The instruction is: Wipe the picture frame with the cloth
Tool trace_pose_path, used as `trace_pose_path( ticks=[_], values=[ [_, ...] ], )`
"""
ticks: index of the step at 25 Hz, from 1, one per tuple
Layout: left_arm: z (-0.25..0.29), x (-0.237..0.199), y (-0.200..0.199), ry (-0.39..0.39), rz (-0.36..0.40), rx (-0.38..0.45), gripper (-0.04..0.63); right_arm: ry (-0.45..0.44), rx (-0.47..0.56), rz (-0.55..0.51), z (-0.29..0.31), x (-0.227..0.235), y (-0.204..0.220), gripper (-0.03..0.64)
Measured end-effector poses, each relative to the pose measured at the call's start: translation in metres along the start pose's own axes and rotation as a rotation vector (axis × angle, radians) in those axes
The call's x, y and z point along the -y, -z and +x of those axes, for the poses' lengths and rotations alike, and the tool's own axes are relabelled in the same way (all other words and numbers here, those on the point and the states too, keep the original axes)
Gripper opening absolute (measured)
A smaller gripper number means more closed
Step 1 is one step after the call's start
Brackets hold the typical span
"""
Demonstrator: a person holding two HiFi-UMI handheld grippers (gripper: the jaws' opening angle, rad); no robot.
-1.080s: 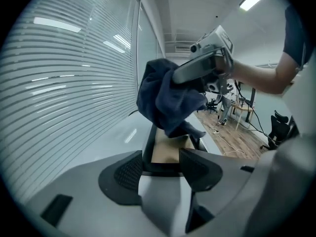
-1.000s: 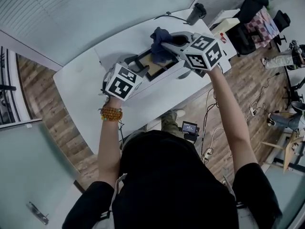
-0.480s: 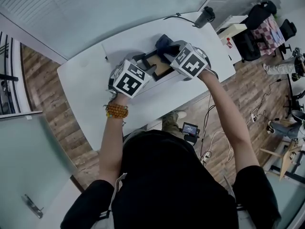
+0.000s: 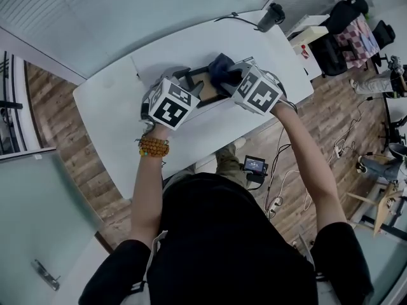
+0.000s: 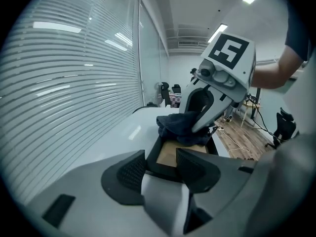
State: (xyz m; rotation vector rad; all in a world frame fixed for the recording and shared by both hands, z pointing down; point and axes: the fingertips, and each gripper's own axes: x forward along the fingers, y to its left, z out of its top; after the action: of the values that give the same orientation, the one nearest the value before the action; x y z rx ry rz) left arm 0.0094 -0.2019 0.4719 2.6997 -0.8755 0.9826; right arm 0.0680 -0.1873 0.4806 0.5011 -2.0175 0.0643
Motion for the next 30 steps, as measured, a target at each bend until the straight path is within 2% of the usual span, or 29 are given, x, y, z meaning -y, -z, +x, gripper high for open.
trace_pose_path(
  ticks=[4,6,7,9,12,14,17,20,24,30],
  values=[
    [0.002,-0.001,0.000,-0.002,0.006,0.002,0.198,-0.075,0.067,-0.053,-0.005,-0.012,0.004,0.043],
    [-0.001,-0.002,0.002,-0.013,0.016,0.014,0.182,-0.181,0.134,-0.090,-0.012,-0.026,0.003,0.043],
    [-0.003,0.000,0.002,-0.011,0.018,0.027,0.143,-0.243,0.166,-0.107,-0.018,-0.033,0.004,0.043],
    [-0.006,0.007,0.000,0.029,0.000,0.076,0.243,-0.302,0.213,-0.137,-0.032,-0.033,0.004,0.044],
    [-0.019,0.017,0.000,0.088,0.022,0.126,0.346,-0.210,0.250,-0.158,-0.045,0.000,-0.001,0.044],
    [-0.029,0.027,0.009,0.107,0.061,0.101,0.365,-0.128,0.259,-0.181,-0.046,0.020,-0.003,0.044],
    [-0.036,0.042,0.018,0.153,0.027,0.084,0.391,-0.062,0.201,-0.283,-0.032,0.029,0.001,0.044],
    [-0.031,0.048,0.020,0.195,0.004,0.063,0.414,-0.074,0.147,-0.350,-0.016,0.028,-0.001,0.044],
    [-0.019,0.050,0.028,0.163,0.123,-0.047,0.420,-0.104,0.111,-0.382,-0.009,0.025,-0.003,0.044],
    [-0.017,0.051,0.028,0.157,0.128,-0.060,0.422,-0.122,0.051,-0.455,-0.003,0.014,-0.005,0.044]
  ],
)
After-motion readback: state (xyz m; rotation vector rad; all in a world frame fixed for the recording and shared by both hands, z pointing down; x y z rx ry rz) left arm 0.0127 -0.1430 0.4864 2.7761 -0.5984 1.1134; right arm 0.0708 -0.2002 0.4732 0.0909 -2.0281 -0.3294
